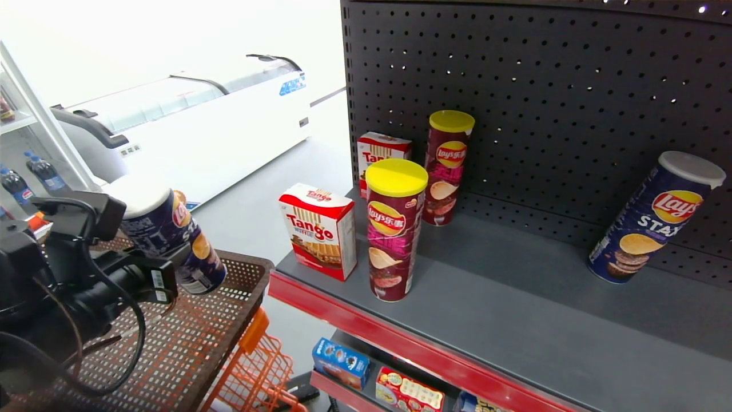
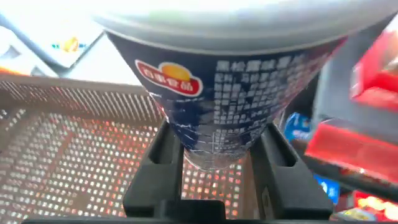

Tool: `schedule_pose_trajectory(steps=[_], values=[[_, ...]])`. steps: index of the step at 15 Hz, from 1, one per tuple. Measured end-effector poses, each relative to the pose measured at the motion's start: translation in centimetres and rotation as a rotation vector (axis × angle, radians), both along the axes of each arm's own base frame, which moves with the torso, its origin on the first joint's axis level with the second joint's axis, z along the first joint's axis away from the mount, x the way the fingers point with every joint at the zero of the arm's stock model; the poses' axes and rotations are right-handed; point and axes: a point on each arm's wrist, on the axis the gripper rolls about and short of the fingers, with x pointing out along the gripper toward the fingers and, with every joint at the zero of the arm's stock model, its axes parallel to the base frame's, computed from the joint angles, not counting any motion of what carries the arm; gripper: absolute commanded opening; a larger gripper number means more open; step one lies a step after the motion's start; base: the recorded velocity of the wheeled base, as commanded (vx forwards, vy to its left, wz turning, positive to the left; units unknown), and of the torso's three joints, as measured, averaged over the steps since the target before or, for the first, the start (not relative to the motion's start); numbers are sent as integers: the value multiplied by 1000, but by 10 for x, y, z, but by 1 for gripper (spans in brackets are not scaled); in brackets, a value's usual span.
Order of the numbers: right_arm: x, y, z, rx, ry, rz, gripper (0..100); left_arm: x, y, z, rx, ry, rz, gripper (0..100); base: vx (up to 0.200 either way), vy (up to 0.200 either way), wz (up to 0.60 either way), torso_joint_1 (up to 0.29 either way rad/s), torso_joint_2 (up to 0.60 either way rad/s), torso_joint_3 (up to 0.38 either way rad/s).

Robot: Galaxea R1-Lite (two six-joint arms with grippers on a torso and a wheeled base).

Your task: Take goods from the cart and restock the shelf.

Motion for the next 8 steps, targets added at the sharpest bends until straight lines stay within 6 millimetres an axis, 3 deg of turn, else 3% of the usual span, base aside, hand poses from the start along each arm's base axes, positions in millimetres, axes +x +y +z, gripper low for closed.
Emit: schedule_pose_trajectory(steps=[3, 6, 8], values=[[0, 0, 0, 0, 0, 0, 100, -29, -6, 18, -4, -37, -43, 0, 0, 0, 0, 0, 0, 0], [0, 0, 0, 0, 0, 0, 100, -64, -14, 29, 4, 46, -115, 0, 0, 0, 0, 0, 0, 0], [0, 0, 0, 0, 0, 0, 100, -81, -20, 45, -4, -24, -176, 0, 0, 0, 0, 0, 0, 0]])
